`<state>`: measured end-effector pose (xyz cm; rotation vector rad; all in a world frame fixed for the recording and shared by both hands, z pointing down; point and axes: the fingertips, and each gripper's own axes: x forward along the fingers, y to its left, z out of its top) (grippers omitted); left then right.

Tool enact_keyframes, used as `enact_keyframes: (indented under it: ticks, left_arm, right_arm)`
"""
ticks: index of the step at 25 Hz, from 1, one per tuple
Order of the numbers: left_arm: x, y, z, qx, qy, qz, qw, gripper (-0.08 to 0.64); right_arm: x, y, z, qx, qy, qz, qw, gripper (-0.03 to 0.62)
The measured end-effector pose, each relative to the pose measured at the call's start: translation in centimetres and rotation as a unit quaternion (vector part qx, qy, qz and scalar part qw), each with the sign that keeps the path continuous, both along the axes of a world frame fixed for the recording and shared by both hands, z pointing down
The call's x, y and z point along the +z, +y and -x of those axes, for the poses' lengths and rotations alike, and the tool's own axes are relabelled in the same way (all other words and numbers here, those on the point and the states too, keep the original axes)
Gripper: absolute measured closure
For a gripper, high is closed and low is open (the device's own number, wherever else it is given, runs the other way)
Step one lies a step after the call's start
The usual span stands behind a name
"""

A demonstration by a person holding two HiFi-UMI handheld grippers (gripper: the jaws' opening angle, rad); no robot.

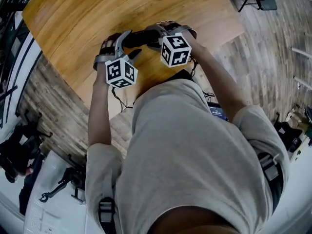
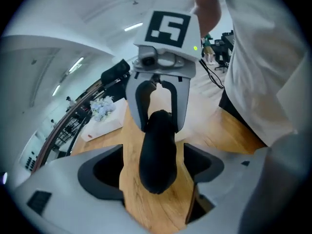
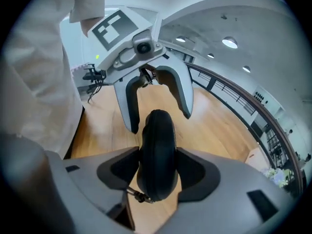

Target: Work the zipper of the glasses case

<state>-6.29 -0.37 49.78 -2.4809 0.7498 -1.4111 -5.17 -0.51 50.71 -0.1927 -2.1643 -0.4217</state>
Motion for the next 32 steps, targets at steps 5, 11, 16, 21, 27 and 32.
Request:
enact_keyframes:
  ticks: [5, 11, 16, 21, 27, 32]
  left_arm:
    - [1.7, 0.1, -1.7, 0.03, -0.042, -0.002, 0.9987, 0.196]
    - [3.4, 0.5, -1.6, 0.044, -0.077, 0.012, 0.996, 0.2]
    - [3.3, 0.4, -1.0, 0.02, -0.039, 0.021, 0.9988, 0.27]
    - [2.1, 0.1, 0.5, -0.014, 0.009, 0.008, 0.9998, 0.272]
    - [1.1, 0.1, 2.3, -0.042, 0.061, 0.007, 0.9973, 0.272]
    - [0.6, -0.1, 3.2, -0.055, 0.076, 0.003, 0.9956, 0.272]
  right_arm:
    - [-0.2, 1.1, -0.1, 0.0, -0.005, 0.024, 1.0, 0.334]
    - [-0.6, 1.6, 0.3, -0.008, -0.017, 0.049, 0.999, 0.334]
    - [-0.7, 1.3, 0.4, 0.009, -0.037, 0.071, 0.997, 0.334]
    - [-3.3, -0.5, -0.5, 0.129, -0.15, 0.199, 0.96, 0.334]
    - [-4.7, -3.0, -2.6, 0.226, -0.242, 0.302, 0.894, 0.523]
    - [-4.4, -3.0, -2.8, 0.237, -0.255, 0.348, 0.87, 0.512]
